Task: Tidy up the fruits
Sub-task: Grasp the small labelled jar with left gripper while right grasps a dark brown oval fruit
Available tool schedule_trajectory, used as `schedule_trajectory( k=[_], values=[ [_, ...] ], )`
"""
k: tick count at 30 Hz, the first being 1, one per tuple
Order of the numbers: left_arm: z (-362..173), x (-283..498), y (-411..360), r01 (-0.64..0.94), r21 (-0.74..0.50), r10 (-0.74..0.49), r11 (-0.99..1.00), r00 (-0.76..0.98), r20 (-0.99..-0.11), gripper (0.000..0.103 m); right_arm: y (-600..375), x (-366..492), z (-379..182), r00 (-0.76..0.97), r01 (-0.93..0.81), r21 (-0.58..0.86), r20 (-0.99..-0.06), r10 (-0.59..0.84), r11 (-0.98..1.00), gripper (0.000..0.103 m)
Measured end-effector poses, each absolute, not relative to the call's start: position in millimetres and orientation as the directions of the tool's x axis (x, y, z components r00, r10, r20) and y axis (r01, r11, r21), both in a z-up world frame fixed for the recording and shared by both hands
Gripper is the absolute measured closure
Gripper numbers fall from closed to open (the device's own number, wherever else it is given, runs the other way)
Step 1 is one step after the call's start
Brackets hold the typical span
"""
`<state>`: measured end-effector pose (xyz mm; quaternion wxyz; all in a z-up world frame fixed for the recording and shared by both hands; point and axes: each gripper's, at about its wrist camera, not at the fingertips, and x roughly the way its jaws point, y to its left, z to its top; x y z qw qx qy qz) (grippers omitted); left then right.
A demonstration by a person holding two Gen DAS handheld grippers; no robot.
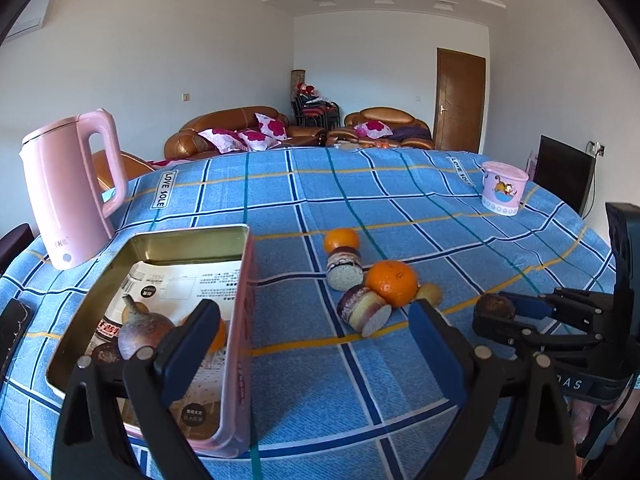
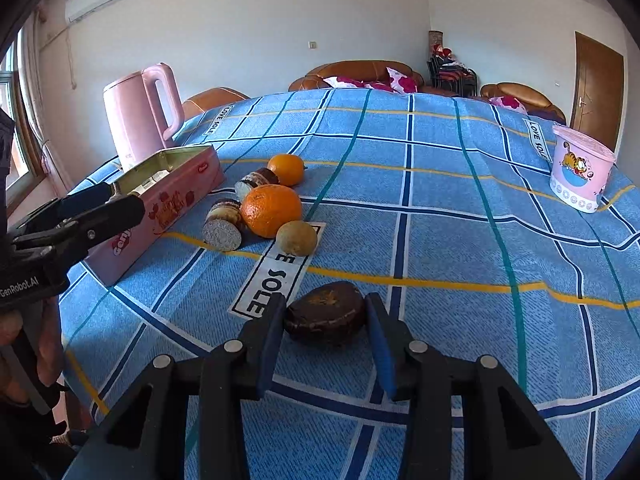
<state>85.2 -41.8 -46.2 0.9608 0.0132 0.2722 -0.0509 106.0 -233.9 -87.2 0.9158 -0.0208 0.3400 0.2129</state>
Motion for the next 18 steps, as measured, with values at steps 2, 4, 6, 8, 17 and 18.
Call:
schedule_trajectory(
  k=[2,4,6,8,17,18],
  values=[
    [-46.7,91.4,-48.2,0.121,0.007,-0.098,0.993,0.84,-0.534,0.006,-234.0,108.5,-79.1,0.697,-0.394,0.112,-0.61,0.376,0.912,0.061],
    [-48.1,98.1,-54.0,0.131,0.018,-0.1,0.991,0.832,-0.546,0.007,-233.9,113.6,-70.3,0.715,-0.382,0.111,-0.593,0.37,0.917,0.061],
    [-49.8,104.9,-58.9,0.142,0.018,-0.108,0.99,0.82,-0.563,0.008,-234.5,118.8,-60.3,0.73,-0.372,0.117,-0.576,0.368,0.921,0.061],
    [-53.1,112.9,-64.4,0.163,0.023,-0.118,0.986,0.8,-0.588,0.01,-233.5,122.7,-51.1,0.751,-0.363,0.106,-0.555,0.358,0.926,0.061],
    [-69.5,141.8,-73.2,0.213,-0.026,-0.171,0.977,0.697,-0.696,0.032,-226.8,154.7,-54.6,0.766,-0.307,0.106,-0.562,0.311,0.946,0.061],
    [-70.9,143.7,-73.2,0.215,-0.031,-0.174,0.976,0.689,-0.704,0.034,-225.7,155.8,-56.6,0.765,-0.306,0.103,-0.565,0.308,0.947,0.061]
  ],
)
